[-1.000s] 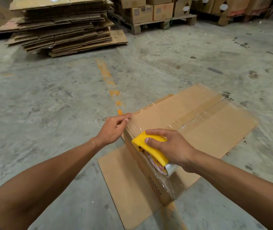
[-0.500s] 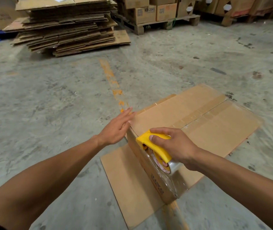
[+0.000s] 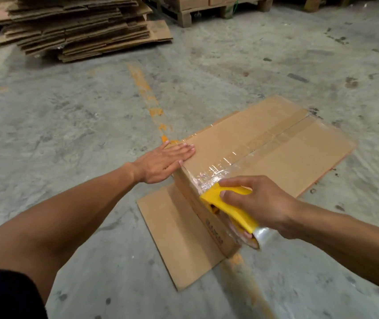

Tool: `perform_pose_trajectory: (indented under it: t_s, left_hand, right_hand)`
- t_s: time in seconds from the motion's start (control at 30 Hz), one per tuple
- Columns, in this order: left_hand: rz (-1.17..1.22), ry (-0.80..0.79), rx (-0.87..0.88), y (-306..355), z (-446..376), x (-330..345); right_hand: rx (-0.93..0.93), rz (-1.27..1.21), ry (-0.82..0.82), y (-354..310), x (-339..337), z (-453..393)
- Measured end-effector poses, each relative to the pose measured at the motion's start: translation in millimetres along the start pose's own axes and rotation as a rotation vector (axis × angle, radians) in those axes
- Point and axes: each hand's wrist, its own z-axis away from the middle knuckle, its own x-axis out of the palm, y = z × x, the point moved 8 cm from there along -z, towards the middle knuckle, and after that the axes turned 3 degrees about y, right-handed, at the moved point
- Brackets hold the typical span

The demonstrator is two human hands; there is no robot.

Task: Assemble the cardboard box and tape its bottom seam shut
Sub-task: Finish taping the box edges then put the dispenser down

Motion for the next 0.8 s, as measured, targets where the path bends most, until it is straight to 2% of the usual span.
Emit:
perform_pose_trajectory:
  t_s: [0.07,0.17,0.23,0.33,0.47,0.67,0.8]
  left_hand:
    - [-0.062,0.02,0.007,3.0,-0.1,1.2]
    - [-0.141,0.139,0.023,17.2,1.6,-7.6]
    - [-0.118,0.198,0.147,48.5,2.6,-9.2]
    - [-0.045,0.102,0.304,87.1,3.1,10.6]
    - [-0.064,-0.02,0.234,61.3,-14.5,11.0]
    - [-0.074,-0.148,-0.013,3.6,-48.3,-9.7]
    - [-0.053,-0.119,-0.073,5.8,-48.6,-9.8]
  right_hand:
    - [0.036,-0.015,-0.021,12.8,-8.4,29.5]
    - [-0.003,0.062,0.078,18.4,-17.3,43.2]
    - [0.004,0.061,0.109,21.7,-16.3,40.3]
    - [-0.02,0.053,0.128,23.3,-16.8,35.5]
    - [-0.029,0.027,0.139,23.2,-14.0,11.7]
    - [-0.053,-0.08,0.175,-0.3,4.1,-55.4]
    - [-0.021,-0.112,0.17,-5.1,6.0,-57.0]
